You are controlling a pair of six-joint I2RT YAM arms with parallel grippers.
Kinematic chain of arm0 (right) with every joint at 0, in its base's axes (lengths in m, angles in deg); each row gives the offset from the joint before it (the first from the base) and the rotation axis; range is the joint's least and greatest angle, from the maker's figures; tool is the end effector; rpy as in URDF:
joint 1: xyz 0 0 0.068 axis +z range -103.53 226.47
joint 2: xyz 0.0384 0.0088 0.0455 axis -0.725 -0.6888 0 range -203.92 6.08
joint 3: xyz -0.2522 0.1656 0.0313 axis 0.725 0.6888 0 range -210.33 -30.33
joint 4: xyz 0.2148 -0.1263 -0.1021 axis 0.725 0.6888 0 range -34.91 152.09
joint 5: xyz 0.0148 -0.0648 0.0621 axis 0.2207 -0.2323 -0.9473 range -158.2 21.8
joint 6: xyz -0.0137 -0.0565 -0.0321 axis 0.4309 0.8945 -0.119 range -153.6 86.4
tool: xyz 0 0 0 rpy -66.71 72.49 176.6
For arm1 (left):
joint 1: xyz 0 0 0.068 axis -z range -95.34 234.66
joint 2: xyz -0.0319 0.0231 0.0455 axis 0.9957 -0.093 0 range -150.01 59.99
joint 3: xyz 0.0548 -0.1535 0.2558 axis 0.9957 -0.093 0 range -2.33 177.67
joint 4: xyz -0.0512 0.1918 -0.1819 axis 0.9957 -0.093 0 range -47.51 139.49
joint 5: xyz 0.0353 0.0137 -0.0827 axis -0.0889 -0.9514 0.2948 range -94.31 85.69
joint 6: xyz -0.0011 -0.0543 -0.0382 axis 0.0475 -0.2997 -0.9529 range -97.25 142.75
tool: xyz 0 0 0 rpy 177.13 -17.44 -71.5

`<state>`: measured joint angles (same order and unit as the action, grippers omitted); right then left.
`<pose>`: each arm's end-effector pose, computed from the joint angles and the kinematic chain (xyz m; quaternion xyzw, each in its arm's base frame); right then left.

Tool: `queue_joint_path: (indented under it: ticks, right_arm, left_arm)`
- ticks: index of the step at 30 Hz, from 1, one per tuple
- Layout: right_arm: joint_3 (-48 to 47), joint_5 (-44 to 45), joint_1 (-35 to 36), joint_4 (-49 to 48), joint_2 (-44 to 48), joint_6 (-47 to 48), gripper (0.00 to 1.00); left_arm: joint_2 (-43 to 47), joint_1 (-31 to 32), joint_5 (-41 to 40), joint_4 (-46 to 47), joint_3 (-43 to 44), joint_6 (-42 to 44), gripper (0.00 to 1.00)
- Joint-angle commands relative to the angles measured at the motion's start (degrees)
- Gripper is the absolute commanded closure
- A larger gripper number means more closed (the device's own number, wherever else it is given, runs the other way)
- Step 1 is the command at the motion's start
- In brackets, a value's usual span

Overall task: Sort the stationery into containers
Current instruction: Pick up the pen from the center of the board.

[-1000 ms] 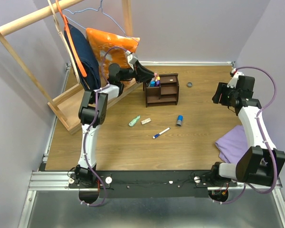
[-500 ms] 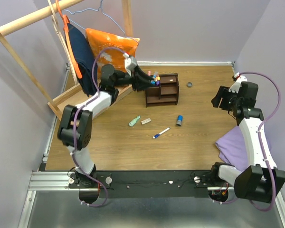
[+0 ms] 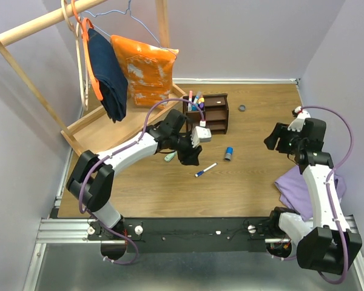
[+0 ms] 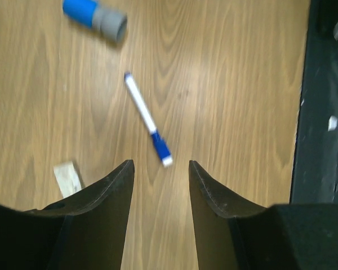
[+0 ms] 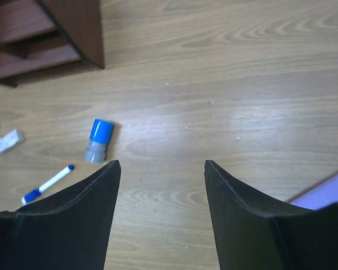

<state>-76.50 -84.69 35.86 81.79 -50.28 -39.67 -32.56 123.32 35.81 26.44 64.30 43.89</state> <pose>0.2150 -0.0251 0.2990 0.0650 0.8852 0.1107 0.4472 0.2617 -0.2528 0.2657 0.5428 0.7027 -0.3676 0.2765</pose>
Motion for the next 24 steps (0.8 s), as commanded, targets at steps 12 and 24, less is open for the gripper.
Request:
queue_joint_path:
  ticks: [12,24]
  right_arm:
    - [-6.92,-11.03,34.59,11.89,-13.50,50.87,0.31]
    - [-14.64,-9.79,49.02,11.18,-34.33,74.25,0.29]
  left_arm:
    - [17.58,-12.70,8.12,-6.40,-8.09,-3.20,0.43]
    - [28.12,-29.68,11.12,-9.73,-11.52,-3.66,0.41]
